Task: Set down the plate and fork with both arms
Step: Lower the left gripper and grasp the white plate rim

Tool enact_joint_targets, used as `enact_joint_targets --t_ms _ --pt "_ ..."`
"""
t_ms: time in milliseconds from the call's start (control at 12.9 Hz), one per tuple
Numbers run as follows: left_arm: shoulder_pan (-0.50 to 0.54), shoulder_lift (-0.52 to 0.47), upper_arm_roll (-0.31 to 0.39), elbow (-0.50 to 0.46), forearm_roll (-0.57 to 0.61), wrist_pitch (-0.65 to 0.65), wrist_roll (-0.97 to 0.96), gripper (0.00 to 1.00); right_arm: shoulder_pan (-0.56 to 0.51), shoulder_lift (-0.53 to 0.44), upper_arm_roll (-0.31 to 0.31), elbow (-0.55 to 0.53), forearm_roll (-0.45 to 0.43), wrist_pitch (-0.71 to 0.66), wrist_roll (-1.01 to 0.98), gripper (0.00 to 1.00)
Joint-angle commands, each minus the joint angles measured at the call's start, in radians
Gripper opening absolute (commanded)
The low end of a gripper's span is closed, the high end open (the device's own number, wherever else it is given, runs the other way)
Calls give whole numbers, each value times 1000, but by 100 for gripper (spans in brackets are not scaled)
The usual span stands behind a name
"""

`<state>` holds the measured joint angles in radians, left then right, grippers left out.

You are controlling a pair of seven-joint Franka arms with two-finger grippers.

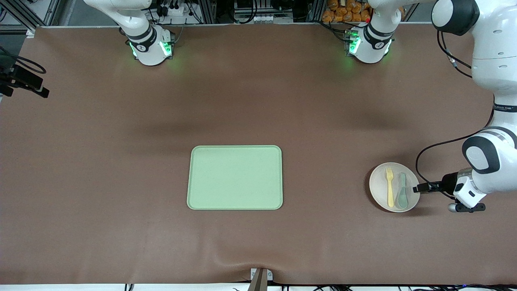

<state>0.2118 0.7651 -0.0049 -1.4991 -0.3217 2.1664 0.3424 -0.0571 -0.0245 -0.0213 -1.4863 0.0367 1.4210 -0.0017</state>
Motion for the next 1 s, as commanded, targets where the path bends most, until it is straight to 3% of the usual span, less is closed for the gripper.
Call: enact_joint_targets --t_ms 0,309,618,927 --pt "-2 23 0 19 -26 3 47 68 -3 5 3 15 2 -10 19 100" --pt "0 42 0 20 -42 15 76 62 -3 6 3 15 2 -10 19 100" --pt "0 42 0 19 -48 16 82 37 -3 6 3 15 2 -10 19 100" --pt "0 42 0 19 -48 16 84 20 -3 6 3 15 2 -10 19 100"
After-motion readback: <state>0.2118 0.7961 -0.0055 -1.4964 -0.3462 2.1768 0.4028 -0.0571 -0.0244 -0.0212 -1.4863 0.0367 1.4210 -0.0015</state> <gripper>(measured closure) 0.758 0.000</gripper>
